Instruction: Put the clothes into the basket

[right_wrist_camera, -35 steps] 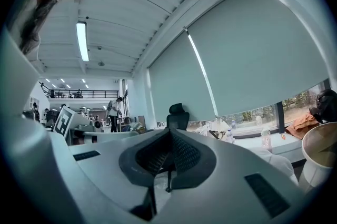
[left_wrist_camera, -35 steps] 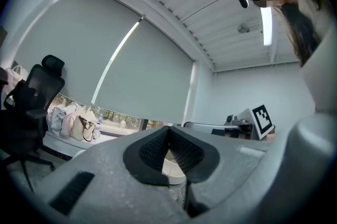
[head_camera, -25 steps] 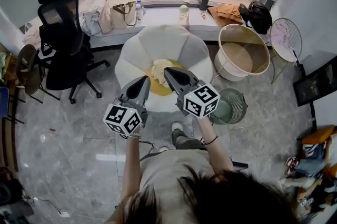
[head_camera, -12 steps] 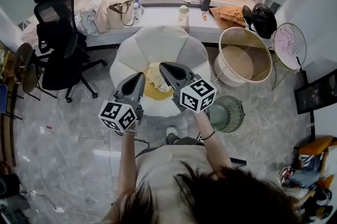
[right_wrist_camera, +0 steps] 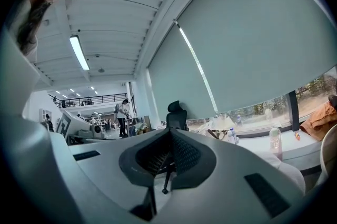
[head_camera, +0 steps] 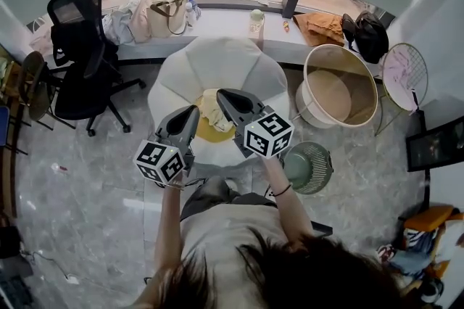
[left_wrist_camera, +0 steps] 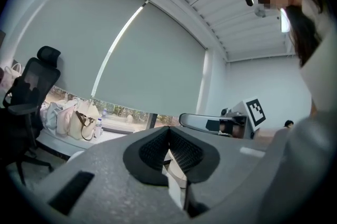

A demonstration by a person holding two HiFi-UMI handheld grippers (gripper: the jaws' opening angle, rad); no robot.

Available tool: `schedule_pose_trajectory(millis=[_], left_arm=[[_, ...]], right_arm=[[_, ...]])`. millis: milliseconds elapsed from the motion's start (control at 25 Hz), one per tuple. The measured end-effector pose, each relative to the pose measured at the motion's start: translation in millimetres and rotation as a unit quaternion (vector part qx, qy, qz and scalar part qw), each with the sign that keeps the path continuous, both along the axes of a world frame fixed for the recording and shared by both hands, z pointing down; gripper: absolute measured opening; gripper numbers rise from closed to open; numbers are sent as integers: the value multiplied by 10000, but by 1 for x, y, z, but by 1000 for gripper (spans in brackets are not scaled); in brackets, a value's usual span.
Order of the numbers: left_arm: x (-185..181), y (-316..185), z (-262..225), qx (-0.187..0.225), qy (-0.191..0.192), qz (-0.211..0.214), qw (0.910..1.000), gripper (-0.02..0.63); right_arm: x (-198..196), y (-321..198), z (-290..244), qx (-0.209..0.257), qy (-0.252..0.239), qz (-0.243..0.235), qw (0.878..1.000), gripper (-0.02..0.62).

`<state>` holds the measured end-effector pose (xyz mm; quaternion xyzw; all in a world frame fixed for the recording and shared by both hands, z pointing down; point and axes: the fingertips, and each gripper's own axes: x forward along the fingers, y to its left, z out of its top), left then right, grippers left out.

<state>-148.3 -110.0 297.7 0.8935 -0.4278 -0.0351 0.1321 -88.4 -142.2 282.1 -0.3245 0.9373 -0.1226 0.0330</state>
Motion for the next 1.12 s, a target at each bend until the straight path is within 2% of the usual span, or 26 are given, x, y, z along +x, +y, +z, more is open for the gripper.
schedule_pose_trajectory(millis=[400, 640, 1120], left_arm=[[-15, -26, 15, -370, -56, -120, 9992, 11], [-20, -48, 20, -481, -23, 63, 9988, 11], [-14, -93, 34, -660, 82, 602, 9960, 11]], right_arm=[[-8, -30, 17, -341, -122, -37, 9993, 11], [-11, -52, 18, -424, -188, 134, 9988, 11], [-19, -88, 34, -536, 23, 237, 9983, 11]])
